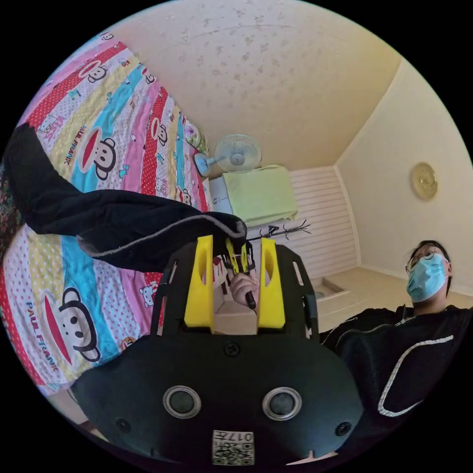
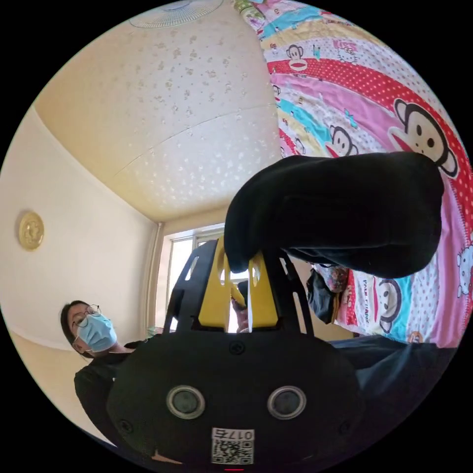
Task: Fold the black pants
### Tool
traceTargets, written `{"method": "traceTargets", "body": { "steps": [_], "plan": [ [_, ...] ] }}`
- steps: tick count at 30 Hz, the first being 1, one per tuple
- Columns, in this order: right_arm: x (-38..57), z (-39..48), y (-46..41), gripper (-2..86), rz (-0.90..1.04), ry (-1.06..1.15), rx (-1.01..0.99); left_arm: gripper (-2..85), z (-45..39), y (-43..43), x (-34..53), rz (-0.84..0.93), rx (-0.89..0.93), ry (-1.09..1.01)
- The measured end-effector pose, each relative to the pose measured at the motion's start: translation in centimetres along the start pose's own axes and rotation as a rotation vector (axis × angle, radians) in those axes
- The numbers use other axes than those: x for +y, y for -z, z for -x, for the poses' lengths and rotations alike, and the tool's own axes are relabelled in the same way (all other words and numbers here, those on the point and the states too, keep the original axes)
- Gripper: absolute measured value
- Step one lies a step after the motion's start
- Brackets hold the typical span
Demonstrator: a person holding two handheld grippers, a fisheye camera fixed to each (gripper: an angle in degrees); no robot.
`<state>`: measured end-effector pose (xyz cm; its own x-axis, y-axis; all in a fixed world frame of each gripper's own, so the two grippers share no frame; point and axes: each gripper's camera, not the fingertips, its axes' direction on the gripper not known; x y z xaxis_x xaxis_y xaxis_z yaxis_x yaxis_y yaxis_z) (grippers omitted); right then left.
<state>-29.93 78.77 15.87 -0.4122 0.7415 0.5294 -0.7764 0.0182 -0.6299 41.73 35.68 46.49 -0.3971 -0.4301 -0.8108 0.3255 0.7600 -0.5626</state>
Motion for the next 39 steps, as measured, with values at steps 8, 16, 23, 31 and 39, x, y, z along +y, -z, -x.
{"method": "traceTargets", "body": {
  "steps": [8,16,23,31,39],
  "plan": [
    [4.1,2.7,-13.8,1.9,0.329,0.256,0.102,20.6,-2.0,11.4,0.6,-0.313,-0.077,0.007],
    [10.4,4.4,-20.8,1.6,0.661,0.412,0.119,7.9,0.8,21.3,2.6,-0.517,-0.053,0.038],
    [13.1,9.3,-20.4,2.3,0.901,0.48,-0.221,7.2,-11.3,29.0,-0.1,-0.338,-0.077,-0.672],
    [12.4,18.0,-16.0,7.9,0.659,0.836,-0.116,6.9,-32.7,35.3,1.0,0.014,-0.266,-1.368],
    [12.6,19.5,-22.2,19.5,0.585,0.923,-0.249,6.6,-41.6,37.0,0.3,0.206,0.12,-1.513]
  ]
}}
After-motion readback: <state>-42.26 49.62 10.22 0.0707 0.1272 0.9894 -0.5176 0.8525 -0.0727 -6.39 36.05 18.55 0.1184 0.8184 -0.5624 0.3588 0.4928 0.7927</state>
